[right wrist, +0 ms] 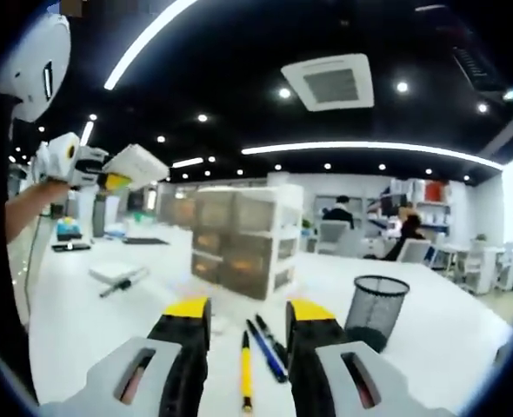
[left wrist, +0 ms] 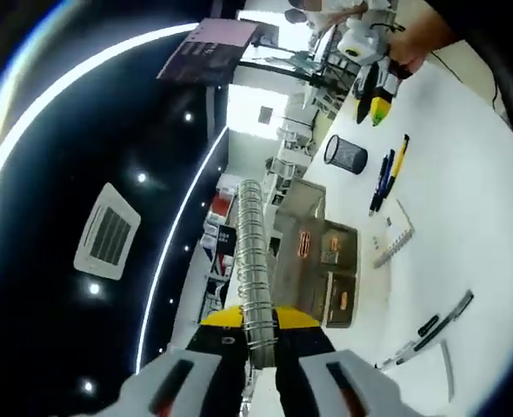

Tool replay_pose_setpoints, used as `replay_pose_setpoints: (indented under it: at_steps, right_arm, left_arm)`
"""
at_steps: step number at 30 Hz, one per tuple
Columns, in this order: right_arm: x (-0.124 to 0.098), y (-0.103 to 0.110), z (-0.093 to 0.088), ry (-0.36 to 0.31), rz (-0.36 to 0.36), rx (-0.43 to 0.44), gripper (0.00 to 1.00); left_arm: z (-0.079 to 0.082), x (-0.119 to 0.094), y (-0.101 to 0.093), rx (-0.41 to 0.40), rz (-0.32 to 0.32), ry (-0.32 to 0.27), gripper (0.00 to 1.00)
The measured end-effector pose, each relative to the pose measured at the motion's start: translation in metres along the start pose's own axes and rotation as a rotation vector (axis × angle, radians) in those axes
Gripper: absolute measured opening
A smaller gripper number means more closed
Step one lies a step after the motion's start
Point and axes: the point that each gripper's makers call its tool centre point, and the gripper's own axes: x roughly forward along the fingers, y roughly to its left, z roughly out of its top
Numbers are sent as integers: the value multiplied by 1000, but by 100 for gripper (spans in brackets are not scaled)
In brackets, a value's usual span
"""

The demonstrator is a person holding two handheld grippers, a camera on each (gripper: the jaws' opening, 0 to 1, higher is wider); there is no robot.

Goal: Pick up the scattered pens and sticky notes one by one and arrange them into an orderly layout on the desk, lining the pens up parallel to each other and squaring the sticky note stack until the whole desk area is clear and organized

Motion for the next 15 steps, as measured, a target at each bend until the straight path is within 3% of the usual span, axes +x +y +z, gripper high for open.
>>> replay_pose_setpoints:
  at_steps: [15]
  right_arm:
    - [2,7,-3,36,24,-57,33]
  left_arm:
    - [2,-1,13,63,18,-11,11]
